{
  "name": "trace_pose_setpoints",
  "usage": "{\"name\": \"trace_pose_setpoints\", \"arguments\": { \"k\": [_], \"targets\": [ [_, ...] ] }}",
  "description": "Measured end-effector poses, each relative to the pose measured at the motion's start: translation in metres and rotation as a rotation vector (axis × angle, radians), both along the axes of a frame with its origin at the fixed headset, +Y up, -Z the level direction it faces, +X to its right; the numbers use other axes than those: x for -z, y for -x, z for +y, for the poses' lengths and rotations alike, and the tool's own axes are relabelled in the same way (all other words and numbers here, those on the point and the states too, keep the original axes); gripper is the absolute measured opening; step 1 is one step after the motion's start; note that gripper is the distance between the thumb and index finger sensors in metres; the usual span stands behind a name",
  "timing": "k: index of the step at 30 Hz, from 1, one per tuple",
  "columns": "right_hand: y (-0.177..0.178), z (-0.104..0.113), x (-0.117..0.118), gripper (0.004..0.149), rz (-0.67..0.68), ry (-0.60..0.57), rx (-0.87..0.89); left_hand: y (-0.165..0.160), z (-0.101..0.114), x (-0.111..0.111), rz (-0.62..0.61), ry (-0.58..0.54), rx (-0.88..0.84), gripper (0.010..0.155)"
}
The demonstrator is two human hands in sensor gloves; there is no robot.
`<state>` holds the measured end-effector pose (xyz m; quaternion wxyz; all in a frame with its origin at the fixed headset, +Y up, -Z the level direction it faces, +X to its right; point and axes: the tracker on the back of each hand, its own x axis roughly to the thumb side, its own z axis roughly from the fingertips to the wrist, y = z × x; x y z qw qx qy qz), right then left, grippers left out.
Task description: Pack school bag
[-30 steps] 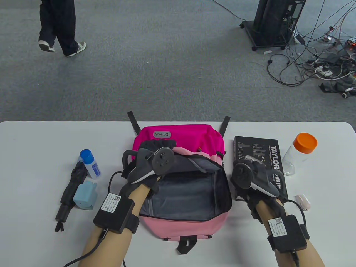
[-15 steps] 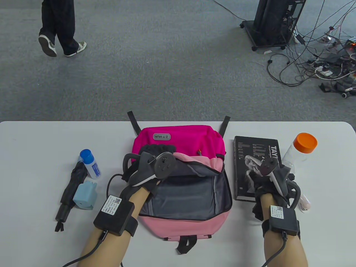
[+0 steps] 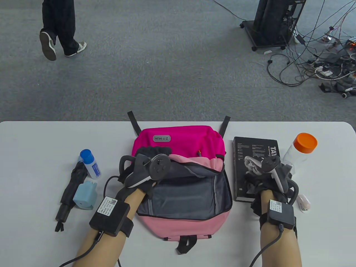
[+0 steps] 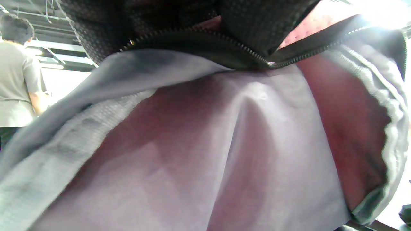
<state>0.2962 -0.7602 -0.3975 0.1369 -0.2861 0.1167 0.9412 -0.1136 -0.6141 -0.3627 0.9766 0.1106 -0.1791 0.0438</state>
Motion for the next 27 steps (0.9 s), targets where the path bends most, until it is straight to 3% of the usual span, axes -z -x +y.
{"name": "trace_pose_setpoints", "arguments": {
  "k": [8, 12, 19, 25, 27],
  "targets": [
    [0.007, 0.012, -0.006, 0.128, 0.075, 0.050, -0.099, 0.003, -0.003, 0.001, 0.004, 0.011, -0.012, 0.046],
    [0.023, 0.031, -0.009, 0.128, 0.108, 0.029, -0.276, 0.003, -0.004, 0.001, 0.009, 0.016, -0.014, 0.046],
    [0.068, 0.071, -0.016, 0.124, 0.233, 0.000, -0.758, 0.002, -0.003, -0.002, 0.002, 0.010, -0.003, 0.046],
    [0.102, 0.093, -0.029, 0.096, 0.391, -0.054, -0.998, 0.002, -0.002, -0.001, 0.004, 0.011, -0.011, 0.046],
    [0.109, 0.103, -0.036, 0.090, 0.450, -0.087, -0.981, 0.001, -0.003, -0.002, 0.000, 0.008, -0.007, 0.046]
  ]
}}
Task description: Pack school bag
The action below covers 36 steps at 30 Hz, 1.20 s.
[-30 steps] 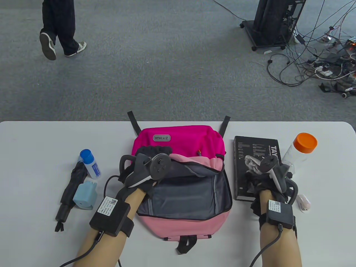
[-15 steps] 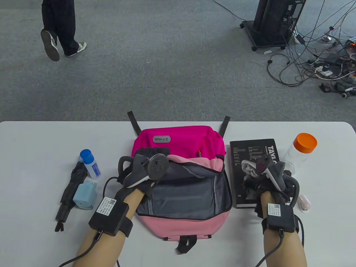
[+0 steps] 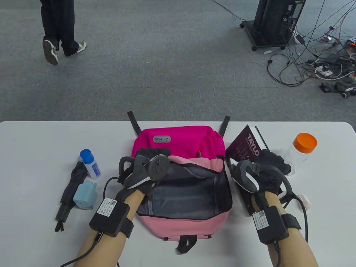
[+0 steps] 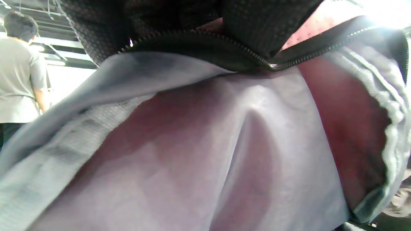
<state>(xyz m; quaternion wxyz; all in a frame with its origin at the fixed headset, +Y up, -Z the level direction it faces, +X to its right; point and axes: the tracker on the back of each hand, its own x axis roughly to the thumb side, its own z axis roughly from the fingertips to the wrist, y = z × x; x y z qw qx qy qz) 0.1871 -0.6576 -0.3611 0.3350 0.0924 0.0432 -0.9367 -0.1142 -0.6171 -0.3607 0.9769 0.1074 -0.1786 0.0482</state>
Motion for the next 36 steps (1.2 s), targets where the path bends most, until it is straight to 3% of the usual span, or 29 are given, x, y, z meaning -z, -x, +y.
{"name": "trace_pose_setpoints", "arguments": {
  "k": [2, 4, 6, 8, 11, 15, 20, 24, 29, 36],
  "targets": [
    [0.001, 0.012, -0.007, 0.083, 0.039, 0.033, 0.151, 0.000, 0.000, 0.000, 0.000, -0.005, -0.002, 0.046],
    [-0.004, 0.018, -0.010, 0.076, 0.060, 0.136, 0.412, 0.000, -0.001, 0.000, 0.006, -0.004, -0.016, 0.046],
    [-0.011, 0.013, -0.010, 0.078, -0.009, 0.283, 0.634, 0.000, -0.001, 0.001, 0.012, 0.002, -0.028, 0.046],
    [-0.020, 0.014, -0.014, 0.074, 0.053, 0.174, 0.597, 0.001, 0.002, 0.003, 0.023, 0.016, -0.050, 0.046],
    [-0.040, 0.026, -0.027, 0.070, 0.033, 0.116, 0.666, -0.001, 0.010, 0.007, 0.037, 0.017, -0.072, 0.046],
    [-0.070, 0.057, -0.056, 0.069, 0.118, 0.022, 0.780, -0.005, 0.024, 0.014, 0.072, 0.000, -0.101, 0.045],
    [-0.093, 0.073, -0.091, 0.067, 0.125, 0.151, 1.066, -0.010, 0.042, 0.020, 0.129, -0.031, -0.114, 0.045],
    [-0.091, 0.060, -0.109, 0.065, 0.162, 0.288, 1.227, -0.015, 0.045, 0.022, 0.141, -0.025, -0.128, 0.044],
    [-0.063, 0.015, -0.112, 0.066, 0.222, 0.443, 1.478, -0.024, 0.044, 0.015, 0.086, -0.029, -0.121, 0.044],
    [-0.027, -0.024, -0.096, 0.066, 0.203, 0.400, 1.577, -0.028, 0.048, -0.002, -0.001, -0.065, -0.100, 0.044]
  ]
}}
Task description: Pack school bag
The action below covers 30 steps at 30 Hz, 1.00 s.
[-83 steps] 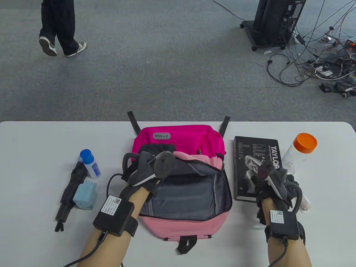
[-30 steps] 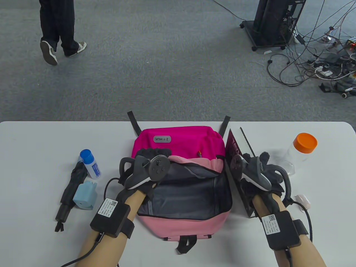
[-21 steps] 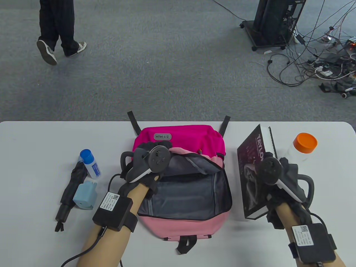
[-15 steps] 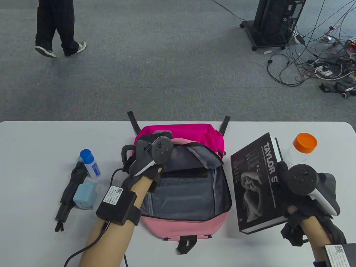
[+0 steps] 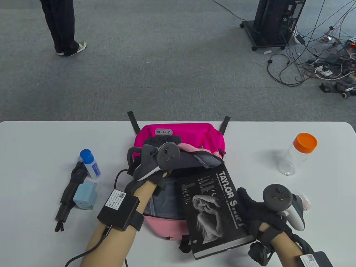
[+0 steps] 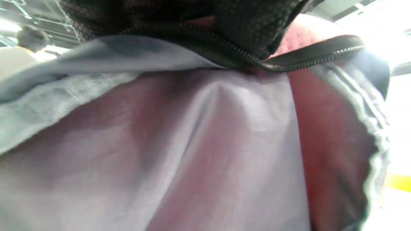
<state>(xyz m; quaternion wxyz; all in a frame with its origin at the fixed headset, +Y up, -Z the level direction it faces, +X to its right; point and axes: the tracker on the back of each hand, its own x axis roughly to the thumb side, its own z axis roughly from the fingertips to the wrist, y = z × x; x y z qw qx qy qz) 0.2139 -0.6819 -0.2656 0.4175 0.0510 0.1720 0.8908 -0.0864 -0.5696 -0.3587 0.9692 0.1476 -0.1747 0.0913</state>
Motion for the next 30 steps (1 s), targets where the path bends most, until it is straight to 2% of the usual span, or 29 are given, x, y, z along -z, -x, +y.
{"name": "trace_pose_setpoints", "arguments": {
  "k": [7, 11, 14, 16, 19, 23, 30],
  "targets": [
    [0.013, -0.022, 0.013, 0.065, -0.054, 0.030, 0.092, -0.003, -0.002, -0.008, -0.058, -0.042, 0.031, 0.044],
    [0.021, -0.031, 0.022, 0.065, -0.061, 0.047, 0.127, -0.003, -0.001, -0.011, -0.072, -0.017, 0.020, 0.044],
    [0.021, -0.034, 0.025, 0.065, -0.062, 0.109, 0.210, -0.003, -0.001, -0.012, -0.064, -0.024, 0.045, 0.044],
    [0.019, -0.031, 0.024, 0.065, -0.064, 0.076, 0.194, -0.001, -0.002, -0.012, -0.067, -0.019, 0.037, 0.044],
    [0.014, -0.034, 0.027, 0.065, -0.086, 0.102, 0.251, 0.002, -0.003, -0.010, -0.067, -0.018, 0.032, 0.044],
    [0.011, -0.040, 0.033, 0.065, -0.125, 0.075, 0.165, 0.001, -0.004, -0.010, -0.074, -0.020, 0.025, 0.044],
    [0.021, -0.049, 0.053, 0.069, -0.190, 0.061, 0.184, -0.005, 0.000, -0.018, -0.121, -0.033, 0.069, 0.044]
  ]
}}
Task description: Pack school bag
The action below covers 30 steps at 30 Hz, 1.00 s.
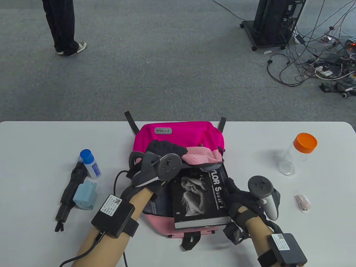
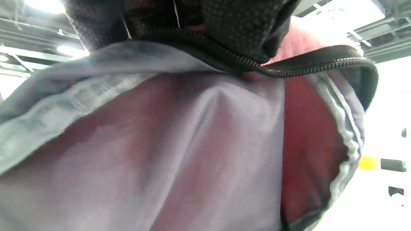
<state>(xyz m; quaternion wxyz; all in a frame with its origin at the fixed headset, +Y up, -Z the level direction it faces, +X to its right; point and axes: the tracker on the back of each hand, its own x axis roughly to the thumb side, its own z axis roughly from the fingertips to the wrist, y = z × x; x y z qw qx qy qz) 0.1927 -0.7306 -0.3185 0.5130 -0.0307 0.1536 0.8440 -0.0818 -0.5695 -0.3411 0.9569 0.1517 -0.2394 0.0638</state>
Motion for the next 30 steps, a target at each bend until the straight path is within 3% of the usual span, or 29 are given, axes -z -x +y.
{"name": "trace_pose_setpoints", "arguments": {
  "k": [8, 13, 16, 18, 24, 26, 30],
  "targets": [
    [0.019, 0.001, 0.034, 0.073, -0.093, -0.087, -0.202, -0.002, 0.009, -0.013, -0.036, -0.034, 0.012, 0.044],
    [0.029, -0.002, 0.041, 0.079, -0.125, -0.147, -0.362, 0.005, 0.007, -0.012, -0.029, -0.036, 0.010, 0.044],
    [0.034, 0.008, 0.040, 0.091, -0.096, -0.239, -0.645, 0.012, 0.004, -0.006, -0.010, -0.010, -0.007, 0.044],
    [0.036, 0.016, 0.040, 0.098, -0.070, -0.329, -0.713, 0.016, 0.002, -0.003, -0.023, 0.021, -0.017, 0.044],
    [0.040, 0.049, 0.053, 0.108, 0.158, -0.500, -0.461, 0.014, 0.001, 0.002, -0.063, 0.123, 0.007, 0.044],
    [0.046, 0.057, 0.060, 0.101, 0.234, -0.512, -0.428, 0.012, 0.001, 0.005, -0.070, 0.195, 0.045, 0.044],
    [0.067, 0.060, 0.064, 0.057, 0.342, -0.572, -0.500, 0.013, -0.004, 0.009, -0.055, 0.200, 0.054, 0.044]
  ]
}}
